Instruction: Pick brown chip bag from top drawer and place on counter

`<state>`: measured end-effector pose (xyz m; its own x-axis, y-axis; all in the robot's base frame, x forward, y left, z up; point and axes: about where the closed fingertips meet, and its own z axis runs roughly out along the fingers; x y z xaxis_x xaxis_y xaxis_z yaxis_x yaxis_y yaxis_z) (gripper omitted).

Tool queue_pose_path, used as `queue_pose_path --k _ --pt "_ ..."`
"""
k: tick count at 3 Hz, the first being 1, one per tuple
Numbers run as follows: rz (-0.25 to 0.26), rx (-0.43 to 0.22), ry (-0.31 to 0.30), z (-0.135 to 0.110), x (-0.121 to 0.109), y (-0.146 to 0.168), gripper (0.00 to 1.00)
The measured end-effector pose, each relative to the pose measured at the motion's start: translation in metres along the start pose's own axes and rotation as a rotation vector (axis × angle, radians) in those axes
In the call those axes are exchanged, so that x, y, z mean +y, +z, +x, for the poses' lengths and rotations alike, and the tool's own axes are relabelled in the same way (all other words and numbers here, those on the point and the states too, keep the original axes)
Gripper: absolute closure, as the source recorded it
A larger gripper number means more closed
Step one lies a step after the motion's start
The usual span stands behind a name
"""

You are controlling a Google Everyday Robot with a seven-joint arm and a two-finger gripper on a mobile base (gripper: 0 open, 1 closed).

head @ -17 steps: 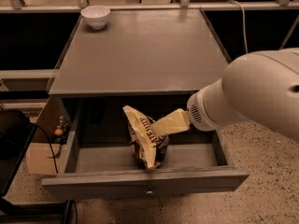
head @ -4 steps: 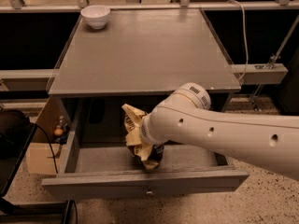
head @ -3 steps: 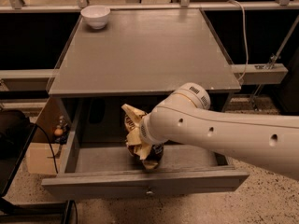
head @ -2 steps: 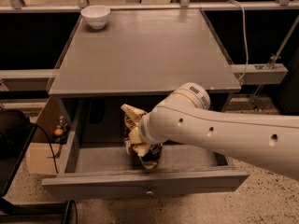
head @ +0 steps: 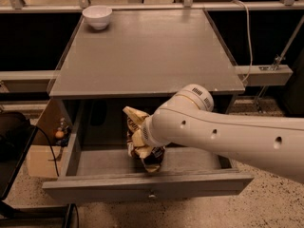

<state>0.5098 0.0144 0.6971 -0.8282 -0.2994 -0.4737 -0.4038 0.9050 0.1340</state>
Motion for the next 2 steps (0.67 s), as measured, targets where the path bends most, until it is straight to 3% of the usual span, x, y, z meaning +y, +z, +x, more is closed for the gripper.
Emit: queue_pose_path --k 2 --pt "-0.008 -0.036 -0.03 -0.019 0.013 -0.05 1.0"
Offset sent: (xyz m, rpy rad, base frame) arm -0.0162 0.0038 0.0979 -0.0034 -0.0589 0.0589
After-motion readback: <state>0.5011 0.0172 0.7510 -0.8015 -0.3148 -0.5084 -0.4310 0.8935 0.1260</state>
